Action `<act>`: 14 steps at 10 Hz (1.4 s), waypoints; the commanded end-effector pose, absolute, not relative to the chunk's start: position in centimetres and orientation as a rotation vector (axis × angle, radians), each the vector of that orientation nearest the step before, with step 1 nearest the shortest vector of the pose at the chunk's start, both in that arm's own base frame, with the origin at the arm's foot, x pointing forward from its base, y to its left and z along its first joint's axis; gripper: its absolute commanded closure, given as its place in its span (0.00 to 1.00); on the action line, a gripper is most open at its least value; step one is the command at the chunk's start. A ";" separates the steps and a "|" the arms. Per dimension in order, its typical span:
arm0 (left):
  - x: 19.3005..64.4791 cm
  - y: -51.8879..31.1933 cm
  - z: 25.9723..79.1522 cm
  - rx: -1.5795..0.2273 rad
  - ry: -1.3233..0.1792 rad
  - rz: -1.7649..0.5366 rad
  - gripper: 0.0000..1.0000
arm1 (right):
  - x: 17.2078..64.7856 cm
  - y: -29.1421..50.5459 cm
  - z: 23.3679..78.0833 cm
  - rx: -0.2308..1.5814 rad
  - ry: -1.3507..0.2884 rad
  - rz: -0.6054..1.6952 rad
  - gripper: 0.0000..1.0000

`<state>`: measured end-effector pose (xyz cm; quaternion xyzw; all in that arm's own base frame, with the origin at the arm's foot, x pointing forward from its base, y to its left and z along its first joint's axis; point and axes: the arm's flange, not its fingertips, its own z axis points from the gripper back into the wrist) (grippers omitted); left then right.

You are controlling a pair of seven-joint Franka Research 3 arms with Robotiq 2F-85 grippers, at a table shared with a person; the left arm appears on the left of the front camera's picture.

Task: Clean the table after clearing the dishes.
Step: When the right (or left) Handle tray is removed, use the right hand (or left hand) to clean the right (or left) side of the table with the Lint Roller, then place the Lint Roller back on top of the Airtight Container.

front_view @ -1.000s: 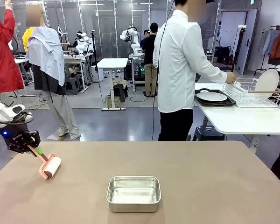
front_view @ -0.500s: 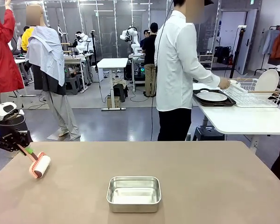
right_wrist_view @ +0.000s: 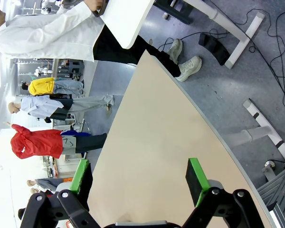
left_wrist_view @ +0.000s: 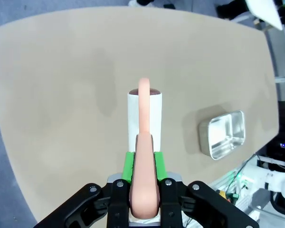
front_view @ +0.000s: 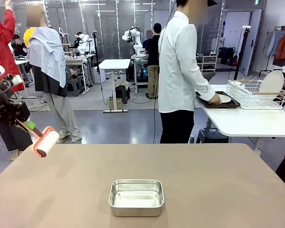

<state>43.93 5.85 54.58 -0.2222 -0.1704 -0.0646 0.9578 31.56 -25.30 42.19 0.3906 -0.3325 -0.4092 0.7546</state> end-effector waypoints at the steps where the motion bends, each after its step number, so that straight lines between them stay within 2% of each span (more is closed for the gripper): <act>1: 45.1 6.5 52.5 -0.447 -0.321 -0.103 0.80 | 31.4 -25.4 42.3 0.851 -0.721 -0.884 0.00; 14: 45.2 6.4 52.1 -0.455 -0.307 -0.105 0.80 | 31.4 -25.4 42.3 0.851 -0.721 -0.884 0.00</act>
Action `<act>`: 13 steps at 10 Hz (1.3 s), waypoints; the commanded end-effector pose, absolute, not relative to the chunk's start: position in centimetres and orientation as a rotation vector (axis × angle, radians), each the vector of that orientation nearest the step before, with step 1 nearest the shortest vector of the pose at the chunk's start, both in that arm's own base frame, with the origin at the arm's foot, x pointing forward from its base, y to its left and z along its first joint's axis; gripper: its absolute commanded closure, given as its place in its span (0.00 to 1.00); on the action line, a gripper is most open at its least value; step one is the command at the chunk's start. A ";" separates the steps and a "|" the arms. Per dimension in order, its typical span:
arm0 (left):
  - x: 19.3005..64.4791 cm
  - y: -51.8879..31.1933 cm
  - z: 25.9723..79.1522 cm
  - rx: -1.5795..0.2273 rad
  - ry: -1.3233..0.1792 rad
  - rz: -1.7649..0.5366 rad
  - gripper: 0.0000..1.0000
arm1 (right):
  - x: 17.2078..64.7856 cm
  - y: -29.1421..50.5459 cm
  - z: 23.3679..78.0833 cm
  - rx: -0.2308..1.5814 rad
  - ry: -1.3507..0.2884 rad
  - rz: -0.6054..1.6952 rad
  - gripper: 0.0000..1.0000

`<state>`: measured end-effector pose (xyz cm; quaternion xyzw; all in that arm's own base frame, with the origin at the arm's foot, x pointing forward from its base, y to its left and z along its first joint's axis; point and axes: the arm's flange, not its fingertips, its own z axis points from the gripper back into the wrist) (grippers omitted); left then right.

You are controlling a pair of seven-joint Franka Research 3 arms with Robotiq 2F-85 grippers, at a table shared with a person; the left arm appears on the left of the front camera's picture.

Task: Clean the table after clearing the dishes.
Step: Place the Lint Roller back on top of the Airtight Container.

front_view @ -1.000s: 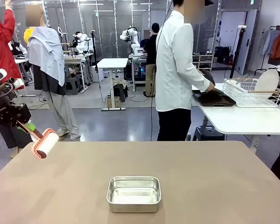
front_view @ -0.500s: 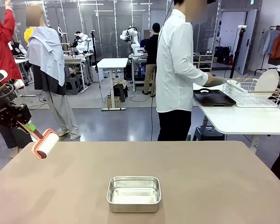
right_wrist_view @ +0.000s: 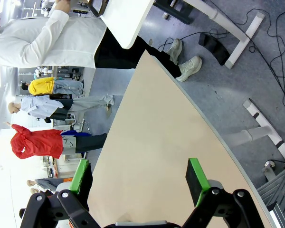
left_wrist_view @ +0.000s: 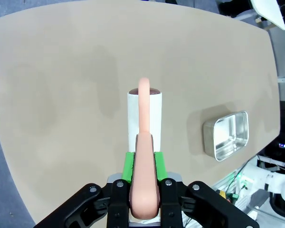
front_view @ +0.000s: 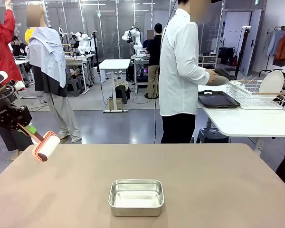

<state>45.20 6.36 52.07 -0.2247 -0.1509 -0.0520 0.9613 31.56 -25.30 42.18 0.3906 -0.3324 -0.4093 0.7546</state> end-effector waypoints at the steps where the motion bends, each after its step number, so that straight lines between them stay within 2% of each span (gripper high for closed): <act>1: 46.6 1.7 55.0 -0.356 -0.302 -0.309 0.80 | 31.4 -25.4 42.3 0.851 -0.721 -0.884 0.00; 4: 46.3 -16.0 60.9 -0.152 -0.285 -0.915 0.80 | 31.4 -25.4 42.3 0.851 -0.721 -0.884 0.00; 8: 39.7 -32.7 61.7 0.029 -0.248 -1.515 0.80 | 31.4 -25.4 42.3 0.851 -0.721 -0.884 0.00; 9: 38.3 -36.3 59.8 0.058 -0.176 -1.619 0.80 | 31.4 -25.4 42.3 0.851 -0.721 -0.884 0.00; 13: 39.5 -39.2 53.5 0.015 -0.084 -1.605 0.80 | 31.4 -25.4 42.3 0.851 -0.721 -0.884 0.00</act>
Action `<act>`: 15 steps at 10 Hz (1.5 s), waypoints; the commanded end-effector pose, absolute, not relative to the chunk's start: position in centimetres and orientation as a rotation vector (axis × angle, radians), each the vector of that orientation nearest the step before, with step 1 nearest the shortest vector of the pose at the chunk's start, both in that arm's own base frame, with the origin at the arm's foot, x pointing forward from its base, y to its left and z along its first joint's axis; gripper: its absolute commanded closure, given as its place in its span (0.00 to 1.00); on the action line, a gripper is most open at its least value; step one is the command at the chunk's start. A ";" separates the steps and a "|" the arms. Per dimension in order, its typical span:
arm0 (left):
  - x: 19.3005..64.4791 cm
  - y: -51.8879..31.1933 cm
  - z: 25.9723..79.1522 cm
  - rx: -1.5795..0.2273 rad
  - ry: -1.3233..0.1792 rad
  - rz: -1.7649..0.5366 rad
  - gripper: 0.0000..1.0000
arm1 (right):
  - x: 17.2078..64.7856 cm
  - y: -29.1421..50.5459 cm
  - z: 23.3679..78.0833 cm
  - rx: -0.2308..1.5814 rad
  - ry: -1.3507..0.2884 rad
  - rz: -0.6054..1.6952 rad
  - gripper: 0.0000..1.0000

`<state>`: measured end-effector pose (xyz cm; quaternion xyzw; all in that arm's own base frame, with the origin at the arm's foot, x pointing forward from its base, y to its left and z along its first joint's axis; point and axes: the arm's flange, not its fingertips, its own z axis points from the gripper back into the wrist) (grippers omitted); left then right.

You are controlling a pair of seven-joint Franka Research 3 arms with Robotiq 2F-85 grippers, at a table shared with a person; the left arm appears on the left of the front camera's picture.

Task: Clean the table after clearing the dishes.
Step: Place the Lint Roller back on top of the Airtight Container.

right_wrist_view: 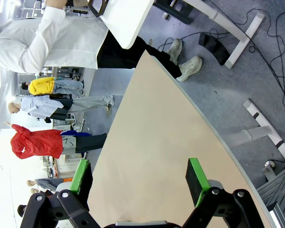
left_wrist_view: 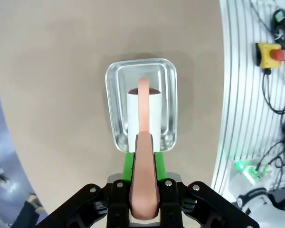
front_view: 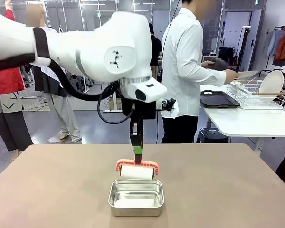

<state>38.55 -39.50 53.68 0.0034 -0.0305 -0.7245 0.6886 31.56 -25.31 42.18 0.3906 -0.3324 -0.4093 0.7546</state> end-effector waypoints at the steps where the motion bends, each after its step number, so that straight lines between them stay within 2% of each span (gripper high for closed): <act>1: 40.3 -39.5 52.4 0.020 -0.101 -1.558 0.80 | 31.4 -25.4 42.3 0.851 -0.721 -0.884 0.00; 5: 42.4 -40.6 47.2 -0.047 -0.020 -1.444 0.80 | 31.4 -25.4 42.3 0.851 -0.721 -0.884 0.00; 8: 44.3 -40.1 43.8 -0.029 -0.031 -1.280 0.80 | 31.4 -25.4 42.3 0.851 -0.721 -0.884 0.00; 15: 47.8 -39.2 40.3 -0.024 0.031 -1.310 0.80 | 31.4 -25.4 42.3 0.851 -0.721 -0.884 0.00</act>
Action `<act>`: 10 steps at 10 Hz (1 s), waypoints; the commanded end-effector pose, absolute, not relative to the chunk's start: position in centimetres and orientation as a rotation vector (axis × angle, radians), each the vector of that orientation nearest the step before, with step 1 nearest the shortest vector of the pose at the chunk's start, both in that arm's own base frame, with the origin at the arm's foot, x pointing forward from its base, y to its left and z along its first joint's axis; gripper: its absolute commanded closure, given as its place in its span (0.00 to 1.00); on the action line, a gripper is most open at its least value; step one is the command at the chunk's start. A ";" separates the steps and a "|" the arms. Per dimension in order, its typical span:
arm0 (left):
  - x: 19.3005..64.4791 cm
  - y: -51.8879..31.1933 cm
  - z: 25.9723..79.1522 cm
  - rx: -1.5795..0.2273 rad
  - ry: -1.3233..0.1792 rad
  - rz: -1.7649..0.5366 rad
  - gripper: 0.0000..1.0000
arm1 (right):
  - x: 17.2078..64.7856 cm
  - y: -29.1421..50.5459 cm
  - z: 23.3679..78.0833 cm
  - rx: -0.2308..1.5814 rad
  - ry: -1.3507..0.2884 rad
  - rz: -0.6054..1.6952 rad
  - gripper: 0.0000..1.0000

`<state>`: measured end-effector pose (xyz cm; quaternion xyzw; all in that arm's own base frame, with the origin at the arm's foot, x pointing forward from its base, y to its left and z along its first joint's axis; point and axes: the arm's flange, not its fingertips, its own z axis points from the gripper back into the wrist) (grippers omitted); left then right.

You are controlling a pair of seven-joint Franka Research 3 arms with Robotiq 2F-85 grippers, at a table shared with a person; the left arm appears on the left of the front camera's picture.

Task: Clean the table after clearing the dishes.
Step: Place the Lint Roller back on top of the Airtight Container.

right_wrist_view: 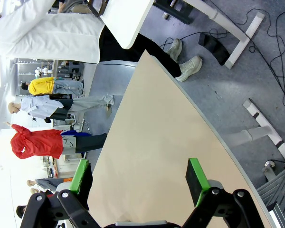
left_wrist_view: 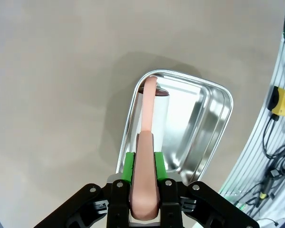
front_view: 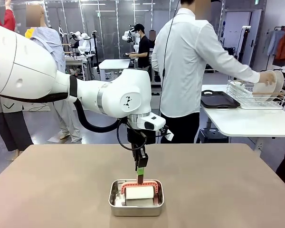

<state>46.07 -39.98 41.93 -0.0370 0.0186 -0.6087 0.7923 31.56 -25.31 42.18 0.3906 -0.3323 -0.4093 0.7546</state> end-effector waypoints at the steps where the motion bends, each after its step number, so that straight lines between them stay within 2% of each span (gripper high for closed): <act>1: 47.7 -39.3 40.7 -0.030 0.020 -1.312 0.69 | 31.4 -25.4 42.3 0.851 -0.721 -0.884 0.00; 2: 47.5 -39.5 41.6 -0.029 0.004 -1.321 0.40 | 31.4 -25.4 42.3 0.851 -0.721 -0.884 0.00; 3: 47.5 -39.6 42.2 -0.035 -0.007 -1.330 0.29 | 31.4 -25.4 42.3 0.851 -0.721 -0.884 0.00; 4: 47.3 -39.8 42.6 -0.037 -0.003 -1.332 0.02 | 31.4 -25.4 42.3 0.851 -0.721 -0.884 0.00; 10: 47.6 -39.8 43.7 -0.043 -0.029 -1.314 0.00 | 31.4 -25.4 42.3 0.851 -0.721 -0.884 0.00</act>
